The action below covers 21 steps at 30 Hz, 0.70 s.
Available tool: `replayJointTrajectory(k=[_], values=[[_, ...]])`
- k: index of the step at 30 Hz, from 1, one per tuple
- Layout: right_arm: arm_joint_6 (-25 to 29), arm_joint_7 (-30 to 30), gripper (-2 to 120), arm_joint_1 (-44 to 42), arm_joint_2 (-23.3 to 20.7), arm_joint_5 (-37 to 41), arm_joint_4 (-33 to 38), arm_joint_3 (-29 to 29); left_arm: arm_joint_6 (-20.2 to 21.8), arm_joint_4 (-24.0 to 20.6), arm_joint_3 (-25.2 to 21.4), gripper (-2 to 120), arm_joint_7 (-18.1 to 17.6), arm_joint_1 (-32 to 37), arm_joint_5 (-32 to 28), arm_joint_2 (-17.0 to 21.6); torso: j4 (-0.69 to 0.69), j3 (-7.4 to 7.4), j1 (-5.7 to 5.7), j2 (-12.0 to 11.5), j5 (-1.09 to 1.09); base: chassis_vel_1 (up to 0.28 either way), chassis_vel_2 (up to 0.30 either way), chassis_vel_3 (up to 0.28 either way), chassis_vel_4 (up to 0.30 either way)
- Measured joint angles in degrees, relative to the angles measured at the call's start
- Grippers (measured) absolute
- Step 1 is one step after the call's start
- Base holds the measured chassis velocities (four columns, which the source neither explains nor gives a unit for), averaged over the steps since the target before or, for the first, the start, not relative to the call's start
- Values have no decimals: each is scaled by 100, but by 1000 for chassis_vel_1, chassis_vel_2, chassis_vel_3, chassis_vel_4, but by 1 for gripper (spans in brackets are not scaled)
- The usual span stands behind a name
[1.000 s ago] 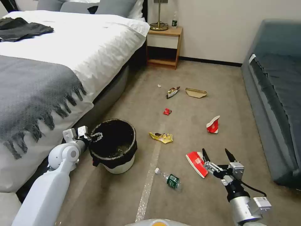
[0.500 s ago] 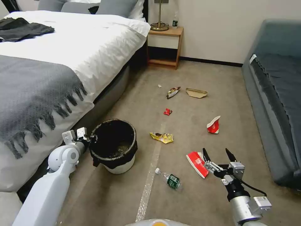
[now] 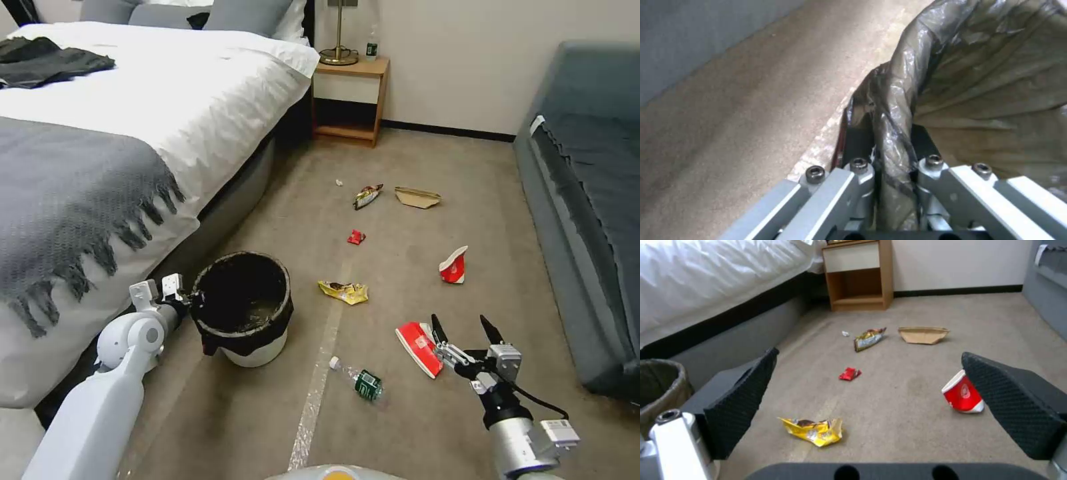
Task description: Pick up the trash can from the floor.
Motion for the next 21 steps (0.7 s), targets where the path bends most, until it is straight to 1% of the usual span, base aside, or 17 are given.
replayJointTrajectory(k=[1, 2, 3, 4, 6, 7, 9, 10, 12, 13, 15, 16, 19, 21], values=[[3, 0, 100, -5, 3, -4, 12, 3, 0, -107, -24, 4, 67, 24, 17, 33, 0, 0, 0, 0, 2, 0, 0, 0, 0], [3, 0, 100, -5, 3, -4, 12, 3, 0, -107, -24, 4, 67, 24, 17, 33, 0, 0, 0, 0, 2, 0, 0, 0, 0], [5, -1, 100, -5, 3, -5, 15, 9, 3, -237, -53, 4, 130, 60, 19, 66, 0, 0, 0, 0, 2, 0, 0, 0, 0], [5, -1, 100, -5, 3, -5, 15, 9, 3, -237, -53, 4, 130, 60, 19, 66, 0, 0, 0, 0, 2, 0, 0, 0, 0], [6, -4, 100, 9, 1, -6, 22, 19, 16, -549, -135, 4, 191, 135, 3, 122, 0, 0, 0, 0, 2, 0, 0, 0, 0], [6, -4, 100, 9, 1, -6, 22, 19, 16, -549, -135, 4, 191, 135, 3, 122, 0, 0, 0, 0, 2, 0, 0, 0, 0], [6, -5, 100, 30, 2, -6, 33, 19, 28, -769, -219, 4, 203, 178, -68, 145, 0, 0, 0, 0, 2, 0, 0, 0, 0], [6, -5, 100, 30, 2, -6, 33, 19, 28, -769, -219, 4, 203, 178, -68, 145, 0, 0, 0, 0, 2, 0, 0, 0, 0], [5, -8, 100, 39, 2, -6, 36, 18, 38, -1008, -314, 4, 204, 240, -175, 178, 0, 0, 0, 0, 2, 0, 0, 0, 0], [5, -8, 100, 39, 2, -6, 36, 18, 38, -1008, -314, 4, 204, 240, -175, 178, 0, 0, 0, 0, 2, 0, 0, 0, 0], [4, -15, 100, 43, 1, -6, 46, 26, 58, -1322, -446, 4, 204, 316, -324, 210, 1, 0, 0, 0, 3, 0, 0, 0, 0], [4, -15, 100, 43, 1, -6, 46, 26, 58, -1322, -446, 4, 204, 316, -324, 210, 1, 0, 0, 0, 3, 0, 0, 0, 0], [0, -17, 100, 47, -2, -2, 61, 40, 73, -1616, -506, 4, 200, 359, -460, 229, 0, 0, 0, 0, 3, 0, 0, 0, 0], [-2, -18, 100, 48, -3, 0, 70, 45, 74, -1674, -506, 4, 197, 371, -487, 230, 0, 0, 0, 0, 3, 0, 0, 0, 0]])
